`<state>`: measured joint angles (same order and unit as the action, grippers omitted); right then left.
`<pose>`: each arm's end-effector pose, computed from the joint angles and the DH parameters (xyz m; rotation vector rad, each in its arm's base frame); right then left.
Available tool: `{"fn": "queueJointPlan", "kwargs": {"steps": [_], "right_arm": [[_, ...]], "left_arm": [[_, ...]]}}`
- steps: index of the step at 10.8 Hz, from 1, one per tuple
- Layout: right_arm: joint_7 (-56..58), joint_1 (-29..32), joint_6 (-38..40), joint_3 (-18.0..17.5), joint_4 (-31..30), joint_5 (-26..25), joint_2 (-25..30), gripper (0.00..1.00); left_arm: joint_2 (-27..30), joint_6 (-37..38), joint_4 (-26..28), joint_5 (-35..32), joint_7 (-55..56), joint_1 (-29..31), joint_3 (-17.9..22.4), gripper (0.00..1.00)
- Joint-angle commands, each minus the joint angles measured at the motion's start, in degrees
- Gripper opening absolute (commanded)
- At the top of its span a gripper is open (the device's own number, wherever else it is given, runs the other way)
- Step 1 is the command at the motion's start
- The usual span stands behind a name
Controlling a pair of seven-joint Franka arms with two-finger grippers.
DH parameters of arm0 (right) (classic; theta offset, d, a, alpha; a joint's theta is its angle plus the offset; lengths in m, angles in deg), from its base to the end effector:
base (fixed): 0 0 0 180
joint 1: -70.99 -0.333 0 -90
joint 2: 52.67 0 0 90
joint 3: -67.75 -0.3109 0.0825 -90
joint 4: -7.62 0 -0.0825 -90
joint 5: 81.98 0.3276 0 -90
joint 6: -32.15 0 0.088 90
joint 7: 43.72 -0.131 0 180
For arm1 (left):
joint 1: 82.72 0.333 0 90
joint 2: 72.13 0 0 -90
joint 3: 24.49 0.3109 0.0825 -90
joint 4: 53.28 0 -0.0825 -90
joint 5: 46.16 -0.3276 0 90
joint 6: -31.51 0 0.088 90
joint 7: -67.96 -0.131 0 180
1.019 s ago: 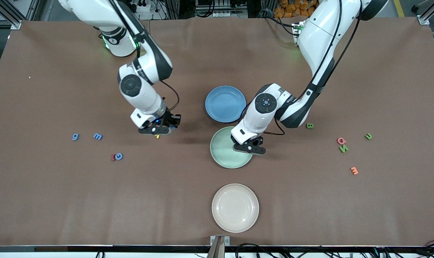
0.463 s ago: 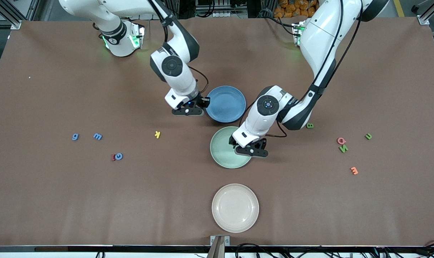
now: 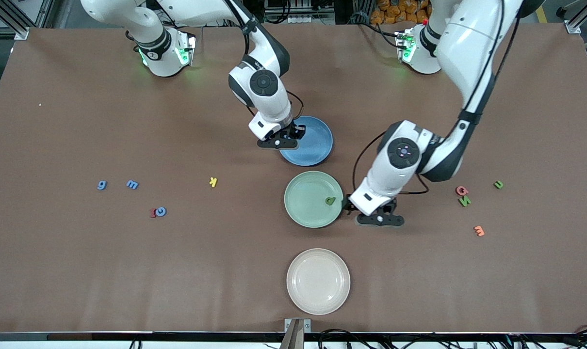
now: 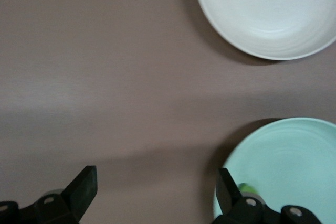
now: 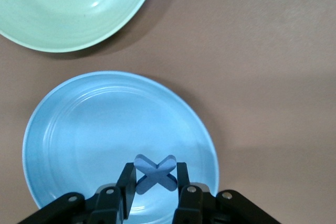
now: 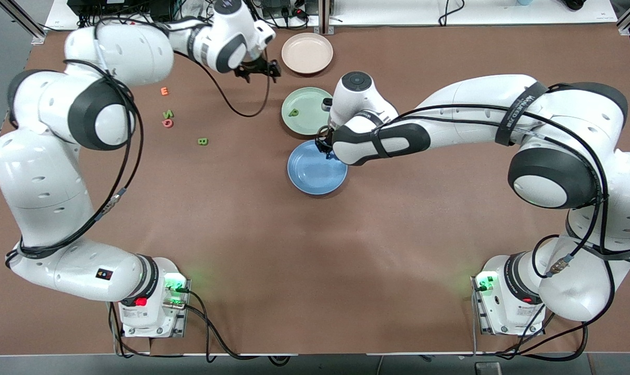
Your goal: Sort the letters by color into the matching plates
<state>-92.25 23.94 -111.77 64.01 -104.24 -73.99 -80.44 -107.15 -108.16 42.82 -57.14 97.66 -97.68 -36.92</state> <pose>0.3742 0.4569 0.2501 -3.0066 0.1187 0.0611 0.5907 -0.2817 0.2780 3.0651 -0.0724 0.2372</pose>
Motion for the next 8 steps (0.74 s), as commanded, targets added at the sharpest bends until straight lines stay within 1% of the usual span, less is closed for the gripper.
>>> {"fn": "queueJointPlan", "kwargs": {"steps": [1,2,3,4,6,7,8], "right_arm": [[-5.0,-0.2,0.7,-1.2,3.0,-3.3,-2.4,0.38],[-6.0,-0.2,0.7,-1.3,3.0,-3.6,-2.4,0.74],[-7.0,-0.2,0.8,-1.2,2.9,-3.9,-2.3,1.00],[-6.9,0.1,1.2,-1.2,3.0,-4.2,-2.3,1.00],[-6.8,0.5,3.2,-1.2,3.0,-4.8,-1.6,1.00],[-6.8,1.1,4.3,-1.2,3.0,-4.9,-1.1,1.00],[-6.1,2.1,5.0,-1.2,3.0,-5.0,-0.3,1.00]], "left_arm": [[5.2,6.1,4.3,-1.6,-2.9,3.6,-0.4,0.88],[7.1,6.1,6.7,-1.6,-2.9,4.1,-0.4,0.86],[9.3,6.1,9.3,-1.6,-2.2,5.0,-0.4,0.75],[12.0,6.0,12.7,-1.6,-2.0,7.1,-0.6,0.72],[17.1,5.5,19.1,-1.7,-2.4,9.6,-0.7,0.72],[18.3,5.3,21.3,-1.7,-2.4,10.3,-0.7,0.75],[18.9,4.2,23.3,-1.7,-2.4,12.0,-0.8,0.75]]}}
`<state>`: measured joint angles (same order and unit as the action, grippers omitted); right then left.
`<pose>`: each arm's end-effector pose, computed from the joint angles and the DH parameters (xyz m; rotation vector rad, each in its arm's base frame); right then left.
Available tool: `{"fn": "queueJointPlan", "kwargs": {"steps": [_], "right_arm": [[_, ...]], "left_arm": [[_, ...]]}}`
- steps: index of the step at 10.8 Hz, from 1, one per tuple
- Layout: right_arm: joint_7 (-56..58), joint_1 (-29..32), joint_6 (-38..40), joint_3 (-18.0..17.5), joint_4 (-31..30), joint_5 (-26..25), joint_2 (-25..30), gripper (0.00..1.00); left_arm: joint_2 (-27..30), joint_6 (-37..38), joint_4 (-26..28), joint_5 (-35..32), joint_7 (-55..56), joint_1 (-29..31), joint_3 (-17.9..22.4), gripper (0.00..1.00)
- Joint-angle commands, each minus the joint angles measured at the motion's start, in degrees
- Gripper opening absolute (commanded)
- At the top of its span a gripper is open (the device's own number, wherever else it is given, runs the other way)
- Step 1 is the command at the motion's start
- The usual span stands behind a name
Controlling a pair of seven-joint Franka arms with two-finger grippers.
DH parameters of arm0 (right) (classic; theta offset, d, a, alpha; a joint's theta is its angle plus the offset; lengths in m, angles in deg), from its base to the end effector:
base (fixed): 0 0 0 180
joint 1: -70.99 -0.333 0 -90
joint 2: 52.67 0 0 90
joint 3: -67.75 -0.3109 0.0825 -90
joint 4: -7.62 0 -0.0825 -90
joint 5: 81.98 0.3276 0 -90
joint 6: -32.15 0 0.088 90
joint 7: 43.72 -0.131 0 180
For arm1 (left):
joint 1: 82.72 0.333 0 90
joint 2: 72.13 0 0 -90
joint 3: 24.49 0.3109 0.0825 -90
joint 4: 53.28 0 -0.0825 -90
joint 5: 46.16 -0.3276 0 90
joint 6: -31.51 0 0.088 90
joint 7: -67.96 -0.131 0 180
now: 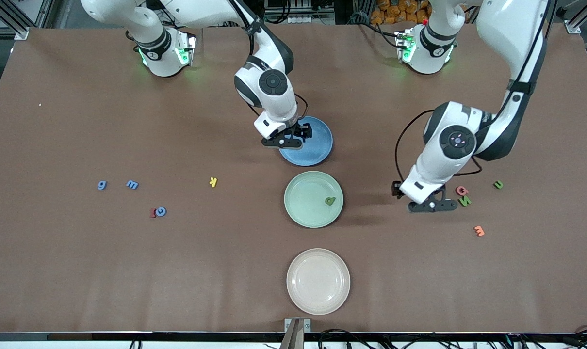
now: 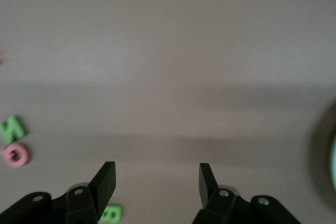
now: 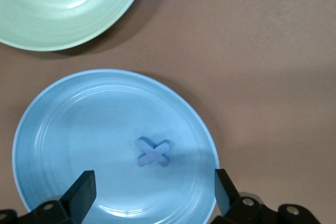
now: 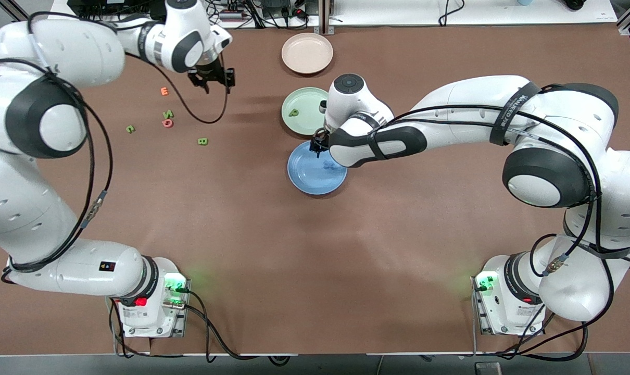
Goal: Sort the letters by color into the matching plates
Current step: 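Grasp the green B with the left gripper while the right gripper reaches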
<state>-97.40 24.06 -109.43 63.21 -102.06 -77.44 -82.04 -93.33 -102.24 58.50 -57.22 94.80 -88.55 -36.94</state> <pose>0.3721 0.4647 0.2441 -3.0465 0.1687 0.0667 0.5504 -0.1686 0.3049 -3.0920 -0.0505 -0.0745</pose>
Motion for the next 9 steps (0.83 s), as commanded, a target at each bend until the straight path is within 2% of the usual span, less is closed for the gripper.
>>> {"fn": "queueJointPlan", "kwargs": {"steps": [1,3,6,9], "right_arm": [[-0.5,3.3,4.0,-0.2,0.8,-1.6,2.3,1.00],[3.5,6.9,8.5,0.0,0.7,-1.7,4.7,1.00],[6.4,14.5,14.6,0.1,0.7,-2.8,8.2,1.00],[11.3,22.5,15.4,0.4,0.6,-3.0,9.9,1.00]], "left_arm": [[5.4,-4.5,10.3,-1.6,0.5,4.3,-0.7,0.76],[5.7,-12.3,16.0,-1.5,0.3,6.3,-0.6,0.77],[5.9,-16.0,20.9,-1.6,0.4,9.9,-0.7,0.77],[6.4,-17.0,23.7,-1.5,1.9,9.9,-1.0,0.75]]}}
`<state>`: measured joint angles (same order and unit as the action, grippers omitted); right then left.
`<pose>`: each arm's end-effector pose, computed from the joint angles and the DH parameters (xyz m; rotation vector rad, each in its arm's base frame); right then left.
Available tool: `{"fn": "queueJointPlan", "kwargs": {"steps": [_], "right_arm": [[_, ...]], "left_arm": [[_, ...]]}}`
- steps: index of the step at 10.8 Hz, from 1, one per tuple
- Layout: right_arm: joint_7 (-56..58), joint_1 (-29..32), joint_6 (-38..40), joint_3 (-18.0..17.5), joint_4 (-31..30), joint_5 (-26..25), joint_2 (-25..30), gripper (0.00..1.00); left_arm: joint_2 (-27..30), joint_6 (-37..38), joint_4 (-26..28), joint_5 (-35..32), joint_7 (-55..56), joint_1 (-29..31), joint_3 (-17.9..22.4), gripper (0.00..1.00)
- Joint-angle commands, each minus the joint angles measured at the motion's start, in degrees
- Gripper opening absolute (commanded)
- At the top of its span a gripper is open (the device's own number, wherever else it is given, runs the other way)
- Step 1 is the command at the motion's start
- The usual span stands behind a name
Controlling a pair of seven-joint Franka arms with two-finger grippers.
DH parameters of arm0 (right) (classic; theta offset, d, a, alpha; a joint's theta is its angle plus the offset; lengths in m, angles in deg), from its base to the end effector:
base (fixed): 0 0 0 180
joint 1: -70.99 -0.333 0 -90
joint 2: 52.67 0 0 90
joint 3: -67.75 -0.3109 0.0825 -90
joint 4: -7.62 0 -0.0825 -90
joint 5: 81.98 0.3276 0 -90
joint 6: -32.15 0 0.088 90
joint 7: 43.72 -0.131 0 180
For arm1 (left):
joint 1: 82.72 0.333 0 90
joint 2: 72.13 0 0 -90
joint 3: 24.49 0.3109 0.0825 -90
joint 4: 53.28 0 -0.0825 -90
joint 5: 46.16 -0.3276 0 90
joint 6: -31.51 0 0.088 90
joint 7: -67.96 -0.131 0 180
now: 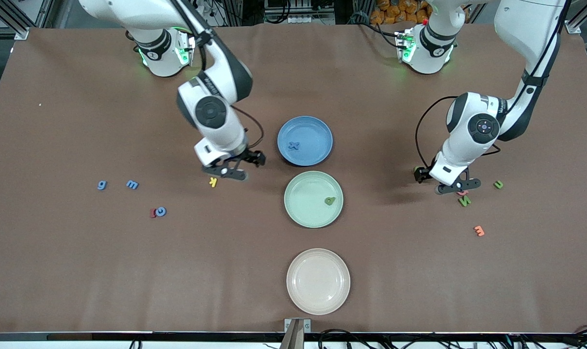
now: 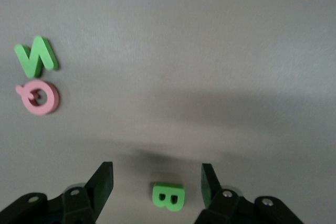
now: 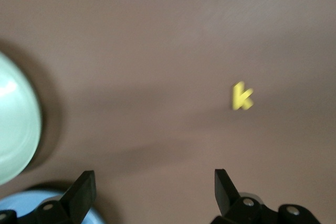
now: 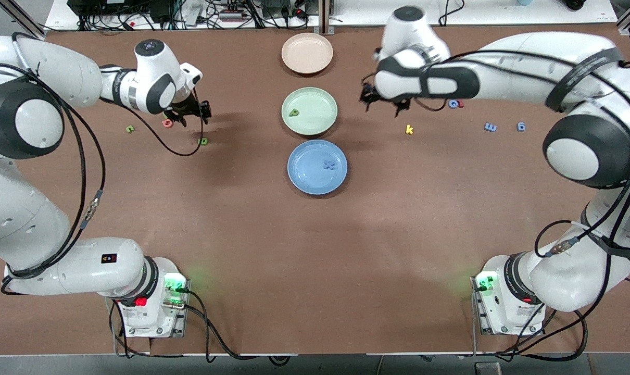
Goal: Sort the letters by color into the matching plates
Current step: 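Grasp the green B with the left gripper while the right gripper reaches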
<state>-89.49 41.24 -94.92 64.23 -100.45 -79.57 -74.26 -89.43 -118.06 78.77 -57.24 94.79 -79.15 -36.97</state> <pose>0.4832 0.3172 0.3118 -3.1012 0.3866 0.1093 0.4918 -0.0803 0.2384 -3.1036 -0.2435 -0.0398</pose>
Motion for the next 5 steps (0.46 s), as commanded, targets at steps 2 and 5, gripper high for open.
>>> {"fn": "queueJointPlan", "kwargs": {"steps": [2,5], "right_arm": [[6.7,10.2,3.8,0.2,-0.9,-0.8,4.2,1.00],[7.8,14.7,4.7,4.5,-1.0,-0.8,4.8,1.00]], "left_arm": [[2.0,-1.3,4.4,-1.5,4.5,-0.5,-1.8,0.75],[0.9,-3.8,5.1,-1.5,5.1,-0.4,-2.0,0.70]]}}
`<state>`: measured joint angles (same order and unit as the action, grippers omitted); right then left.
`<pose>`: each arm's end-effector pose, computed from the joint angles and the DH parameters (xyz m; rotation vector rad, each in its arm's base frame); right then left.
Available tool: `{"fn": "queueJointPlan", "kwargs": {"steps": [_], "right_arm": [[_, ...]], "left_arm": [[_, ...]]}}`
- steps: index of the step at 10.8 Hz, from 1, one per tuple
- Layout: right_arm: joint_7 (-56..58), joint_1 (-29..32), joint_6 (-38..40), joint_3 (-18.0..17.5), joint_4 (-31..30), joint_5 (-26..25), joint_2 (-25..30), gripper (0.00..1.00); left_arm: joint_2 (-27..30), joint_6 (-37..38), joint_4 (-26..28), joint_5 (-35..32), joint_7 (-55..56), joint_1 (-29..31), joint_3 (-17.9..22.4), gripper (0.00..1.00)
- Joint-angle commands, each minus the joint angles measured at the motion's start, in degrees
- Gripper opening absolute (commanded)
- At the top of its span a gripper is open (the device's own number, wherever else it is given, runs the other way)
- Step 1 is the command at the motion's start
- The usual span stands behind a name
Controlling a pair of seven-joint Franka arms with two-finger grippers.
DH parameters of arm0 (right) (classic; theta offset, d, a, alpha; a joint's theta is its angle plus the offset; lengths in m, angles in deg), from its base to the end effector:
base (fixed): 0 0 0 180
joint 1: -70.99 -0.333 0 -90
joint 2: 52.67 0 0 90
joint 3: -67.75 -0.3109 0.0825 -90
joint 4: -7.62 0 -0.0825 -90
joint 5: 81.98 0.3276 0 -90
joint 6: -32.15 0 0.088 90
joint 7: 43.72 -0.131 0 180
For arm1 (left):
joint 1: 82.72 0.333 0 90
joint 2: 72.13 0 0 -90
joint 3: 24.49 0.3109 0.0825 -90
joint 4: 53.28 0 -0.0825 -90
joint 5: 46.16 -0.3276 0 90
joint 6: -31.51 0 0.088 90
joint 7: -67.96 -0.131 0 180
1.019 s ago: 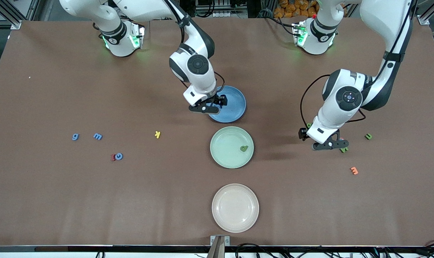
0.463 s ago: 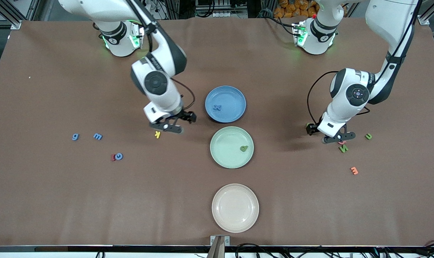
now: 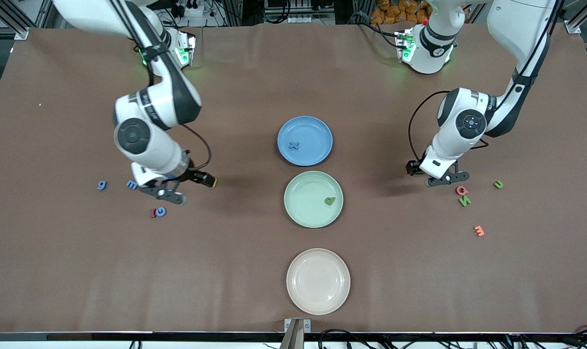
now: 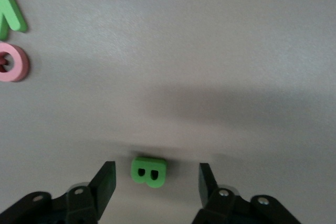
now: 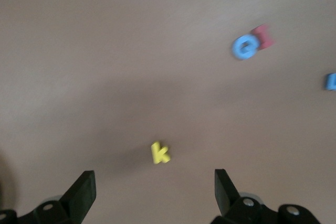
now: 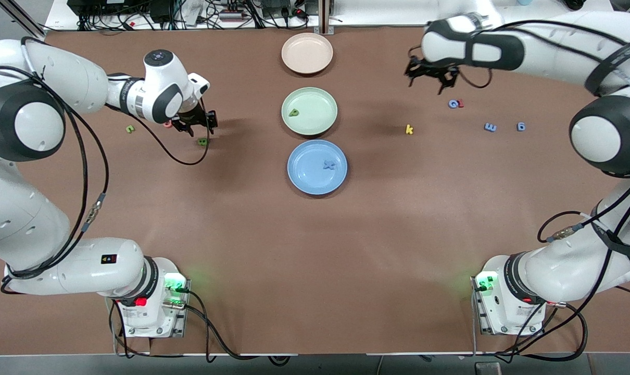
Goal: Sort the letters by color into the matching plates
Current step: 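Grasp the green B with the left gripper while the right gripper reaches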
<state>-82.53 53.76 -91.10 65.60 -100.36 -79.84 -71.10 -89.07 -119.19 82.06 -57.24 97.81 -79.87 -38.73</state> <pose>0.5372 0.1902 0.3383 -3.0782 0.5634 0.1077 0.4696 -0.0999 0.2258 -3.1067 -0.2530 0.0071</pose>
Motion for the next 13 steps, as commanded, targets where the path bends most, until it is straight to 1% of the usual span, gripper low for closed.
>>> {"fn": "queueJointPlan", "kwargs": {"steps": [1,2,5,9,12,13], "right_arm": [[0.8,2.5,0.9,5.3,-1.1,-0.6,1.6,1.00],[0.9,3.9,0.8,6.7,-1.1,-0.6,1.5,1.00],[6.1,7.3,0.6,8.7,-1.5,-0.6,1.1,1.00],[17.0,11.0,-0.4,8.8,-3.0,-0.6,1.1,1.00],[17.7,12.6,-4.6,8.8,-6.5,-0.6,1.5,1.00],[18.0,12.9,-7.7,8.8,-8.7,-0.6,1.5,1.00]], "left_arm": [[0.3,-2.7,1.9,-1.5,2.0,0.2,-0.2,0.70],[0.2,-2.8,1.9,-1.5,2.0,0.2,-0.2,0.70],[-0.1,-2.9,2.0,-1.6,1.7,0.5,-0.2,0.70],[-0.9,-4.3,2.8,-1.6,1.8,0.7,-0.2,0.68],[-1.0,-4.3,3.2,-1.6,1.3,0.7,-0.2,0.68],[-1.0,-4.3,3.3,-1.6,1.3,0.7,-0.2,0.68]]}}
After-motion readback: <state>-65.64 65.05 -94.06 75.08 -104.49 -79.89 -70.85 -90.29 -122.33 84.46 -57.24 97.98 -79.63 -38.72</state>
